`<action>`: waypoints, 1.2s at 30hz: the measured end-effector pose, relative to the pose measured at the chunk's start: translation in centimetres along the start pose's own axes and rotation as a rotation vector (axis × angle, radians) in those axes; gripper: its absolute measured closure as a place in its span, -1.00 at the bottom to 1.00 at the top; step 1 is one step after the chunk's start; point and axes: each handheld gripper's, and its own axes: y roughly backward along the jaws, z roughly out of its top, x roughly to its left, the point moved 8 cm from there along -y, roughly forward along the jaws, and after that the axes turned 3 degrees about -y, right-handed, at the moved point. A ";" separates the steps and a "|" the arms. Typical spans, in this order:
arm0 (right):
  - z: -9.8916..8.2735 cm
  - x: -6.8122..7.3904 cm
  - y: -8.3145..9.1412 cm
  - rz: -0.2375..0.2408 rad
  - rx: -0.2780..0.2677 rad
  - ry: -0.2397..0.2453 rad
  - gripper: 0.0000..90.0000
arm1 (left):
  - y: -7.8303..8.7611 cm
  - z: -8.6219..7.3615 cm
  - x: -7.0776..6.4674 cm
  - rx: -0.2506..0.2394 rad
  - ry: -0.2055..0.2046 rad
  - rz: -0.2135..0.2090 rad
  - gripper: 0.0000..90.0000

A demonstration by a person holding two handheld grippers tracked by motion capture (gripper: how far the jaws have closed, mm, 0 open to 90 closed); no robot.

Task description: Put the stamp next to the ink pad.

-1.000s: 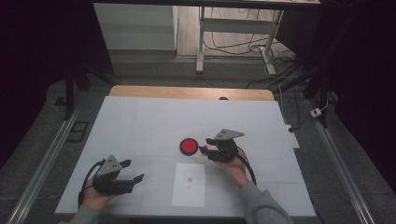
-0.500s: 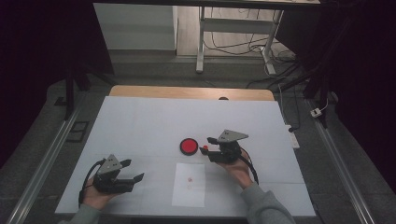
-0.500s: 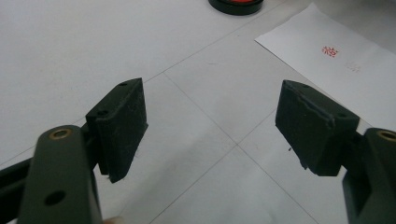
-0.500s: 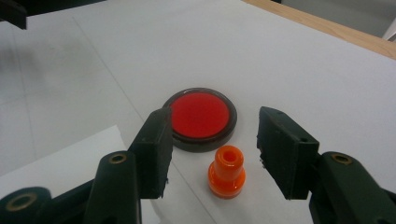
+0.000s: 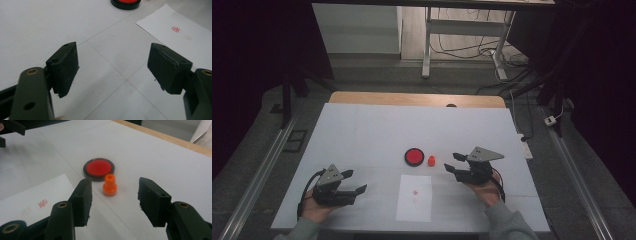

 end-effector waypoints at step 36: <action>-5.2 -2.7 7.0 -0.102 0.035 -0.006 -0.01 | 0.0 -0.1 0.3 0.002 0.002 0.014 -0.45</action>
